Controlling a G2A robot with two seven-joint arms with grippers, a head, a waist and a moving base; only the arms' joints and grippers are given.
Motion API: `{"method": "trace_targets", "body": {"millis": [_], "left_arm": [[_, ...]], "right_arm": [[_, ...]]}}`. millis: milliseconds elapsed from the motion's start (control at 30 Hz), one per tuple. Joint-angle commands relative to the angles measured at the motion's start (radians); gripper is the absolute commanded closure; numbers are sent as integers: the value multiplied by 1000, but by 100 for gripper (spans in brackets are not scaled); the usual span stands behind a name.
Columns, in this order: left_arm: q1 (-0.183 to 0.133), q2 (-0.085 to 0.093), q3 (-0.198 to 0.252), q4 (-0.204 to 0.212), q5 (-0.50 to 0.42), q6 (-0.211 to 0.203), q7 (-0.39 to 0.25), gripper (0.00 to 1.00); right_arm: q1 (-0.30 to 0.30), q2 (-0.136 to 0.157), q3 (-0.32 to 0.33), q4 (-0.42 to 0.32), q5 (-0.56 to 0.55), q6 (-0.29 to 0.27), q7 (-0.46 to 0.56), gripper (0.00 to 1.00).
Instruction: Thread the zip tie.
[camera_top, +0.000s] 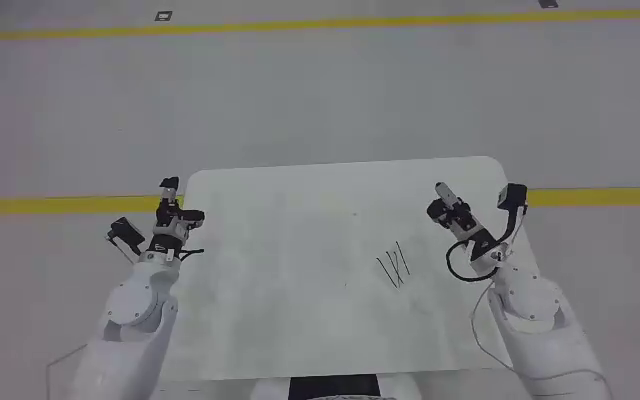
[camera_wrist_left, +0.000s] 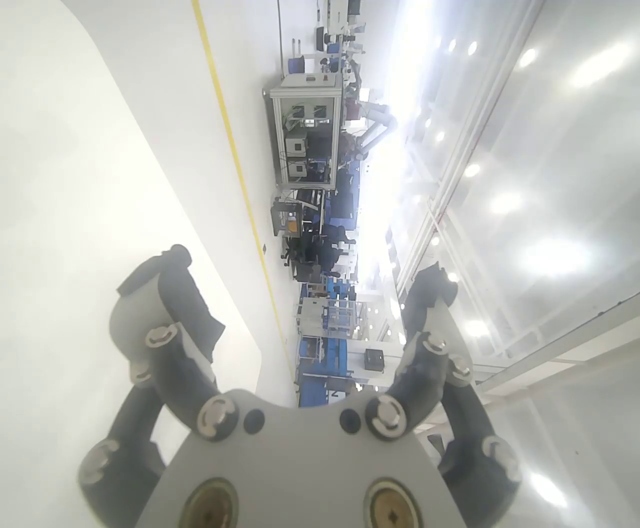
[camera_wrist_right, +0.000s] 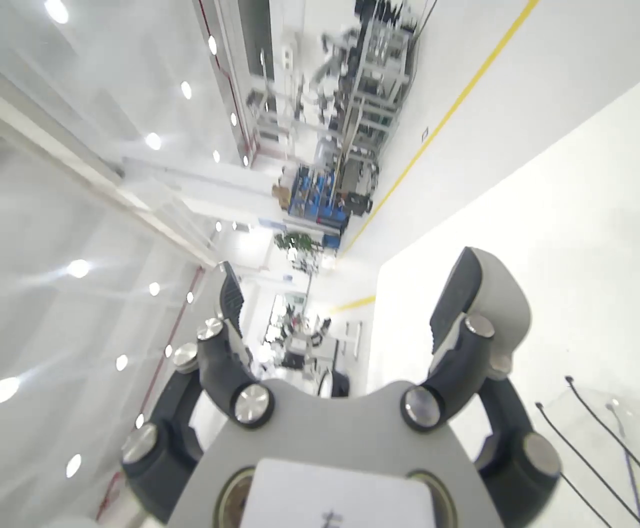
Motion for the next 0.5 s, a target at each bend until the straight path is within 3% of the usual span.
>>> {"method": "trace_targets", "body": {"millis": [0, 300, 467], "left_arm": [[0, 0, 0, 0, 0, 0, 0, 0], [0, 0, 0, 0, 0, 0, 0, 0], [0, 0, 0, 0, 0, 0, 0, 0]], "right_arm": [[0, 1, -1, 2, -7, -7, 15, 0], [5, 3, 2, -6, -39, -16, 27, 0], [49, 23, 30, 8, -194, -52, 204, 0]]}}
